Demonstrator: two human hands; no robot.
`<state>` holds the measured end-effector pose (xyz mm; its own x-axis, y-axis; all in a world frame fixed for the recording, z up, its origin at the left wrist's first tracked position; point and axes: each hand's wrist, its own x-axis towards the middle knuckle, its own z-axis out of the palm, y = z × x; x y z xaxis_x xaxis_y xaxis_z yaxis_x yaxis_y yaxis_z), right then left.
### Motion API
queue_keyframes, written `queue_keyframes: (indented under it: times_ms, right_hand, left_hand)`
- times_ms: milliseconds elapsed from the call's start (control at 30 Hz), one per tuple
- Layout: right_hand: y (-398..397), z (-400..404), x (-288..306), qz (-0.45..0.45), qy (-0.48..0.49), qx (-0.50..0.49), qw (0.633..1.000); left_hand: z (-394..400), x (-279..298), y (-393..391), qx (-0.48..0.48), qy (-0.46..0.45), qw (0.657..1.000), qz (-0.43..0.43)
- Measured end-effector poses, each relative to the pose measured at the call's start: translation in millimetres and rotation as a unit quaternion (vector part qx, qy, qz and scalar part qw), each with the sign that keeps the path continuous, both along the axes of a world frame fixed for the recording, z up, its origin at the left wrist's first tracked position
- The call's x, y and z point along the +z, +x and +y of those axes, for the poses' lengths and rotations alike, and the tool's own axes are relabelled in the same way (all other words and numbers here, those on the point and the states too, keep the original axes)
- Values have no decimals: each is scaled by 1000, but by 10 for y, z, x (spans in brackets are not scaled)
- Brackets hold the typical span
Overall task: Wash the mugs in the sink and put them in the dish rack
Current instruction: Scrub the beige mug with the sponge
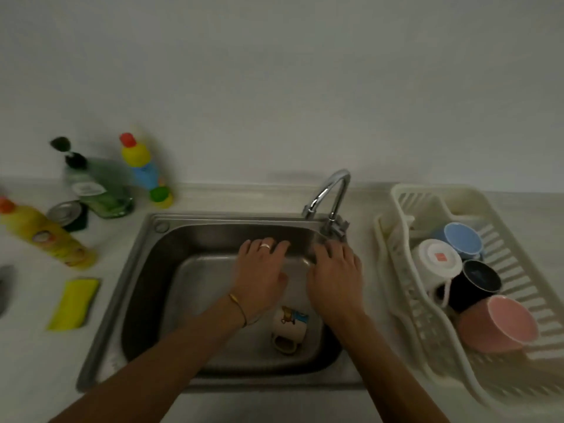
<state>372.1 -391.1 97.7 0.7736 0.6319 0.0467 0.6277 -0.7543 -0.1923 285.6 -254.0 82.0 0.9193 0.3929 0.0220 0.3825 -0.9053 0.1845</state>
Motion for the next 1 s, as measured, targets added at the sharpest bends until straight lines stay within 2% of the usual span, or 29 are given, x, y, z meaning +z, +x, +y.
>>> queue_keyframes:
  times_ms: [233,467,600,700,767,900,1000]
  right_hand:
    - [-805,1052,-64,4,2,85,996]
    - [-1419,1999,-183,38,-8,139,990]
    - [-1744,2423,-347,148,32,147,978]
    - [-1967,2649,-425,302,80,111,943]
    - [-2084,2771,-475,373,95,86,919]
    - [-2217,2836,-562,399,95,70,909]
    - [-2229,2795,-538,391,101,70,912]
  left_hand:
    - [925,35,-980,94,9,995,-5]
    - [1758,-152,-1827,176,-9,984,30]
    - [2089,-331,-2245,258,-71,962,61]
    - [2302,-543,-2469,299,-107,941,116]
    - [2413,-664,-2597,323,-120,927,151]
    - [2489,-835,-2717,357,-134,911,156]
    - [2486,-893,-2740,385,-140,908,86]
